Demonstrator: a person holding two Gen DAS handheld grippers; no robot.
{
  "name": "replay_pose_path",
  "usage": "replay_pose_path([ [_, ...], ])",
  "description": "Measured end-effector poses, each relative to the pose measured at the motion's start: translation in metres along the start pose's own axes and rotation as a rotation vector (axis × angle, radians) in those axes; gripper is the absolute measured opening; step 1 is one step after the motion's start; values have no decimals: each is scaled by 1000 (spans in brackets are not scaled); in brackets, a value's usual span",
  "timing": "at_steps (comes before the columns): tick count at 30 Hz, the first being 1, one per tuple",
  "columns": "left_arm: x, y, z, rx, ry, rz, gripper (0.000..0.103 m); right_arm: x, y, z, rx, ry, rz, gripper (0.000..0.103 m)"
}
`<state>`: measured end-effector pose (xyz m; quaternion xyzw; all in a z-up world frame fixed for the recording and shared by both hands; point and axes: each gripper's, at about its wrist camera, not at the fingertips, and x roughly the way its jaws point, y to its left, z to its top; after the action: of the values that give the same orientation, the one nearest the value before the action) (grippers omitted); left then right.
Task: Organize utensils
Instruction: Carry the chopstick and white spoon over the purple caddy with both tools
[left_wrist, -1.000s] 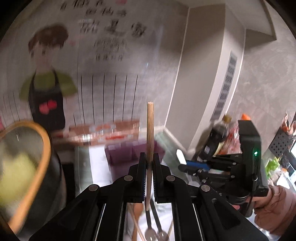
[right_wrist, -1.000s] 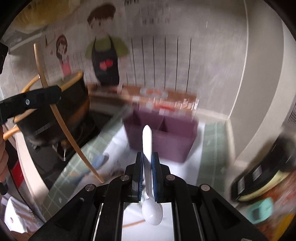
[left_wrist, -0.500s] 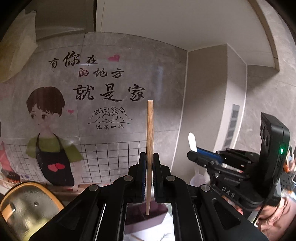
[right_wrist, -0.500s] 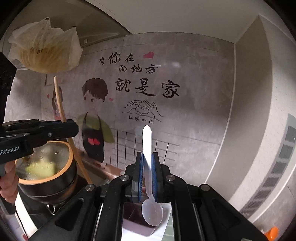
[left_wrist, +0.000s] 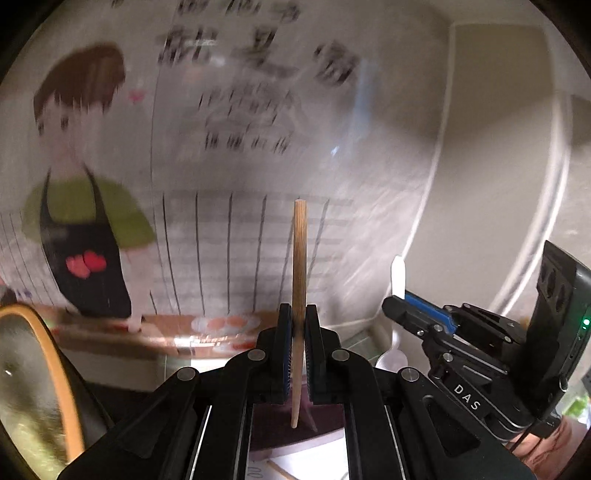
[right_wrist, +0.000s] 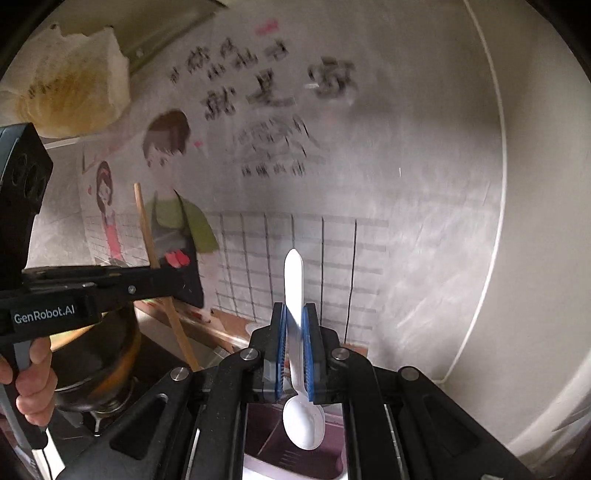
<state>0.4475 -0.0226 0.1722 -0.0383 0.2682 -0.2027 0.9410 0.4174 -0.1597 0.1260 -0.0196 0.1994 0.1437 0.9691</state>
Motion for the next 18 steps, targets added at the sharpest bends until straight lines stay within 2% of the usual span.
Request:
replay_pose_path([
  [10, 63, 17, -39, -15, 103, 80, 6, 55, -22, -60, 90, 69, -15, 8],
  [18, 86, 29, -69, -49, 207, 150, 8, 74, -15, -109, 53, 137, -47, 8],
])
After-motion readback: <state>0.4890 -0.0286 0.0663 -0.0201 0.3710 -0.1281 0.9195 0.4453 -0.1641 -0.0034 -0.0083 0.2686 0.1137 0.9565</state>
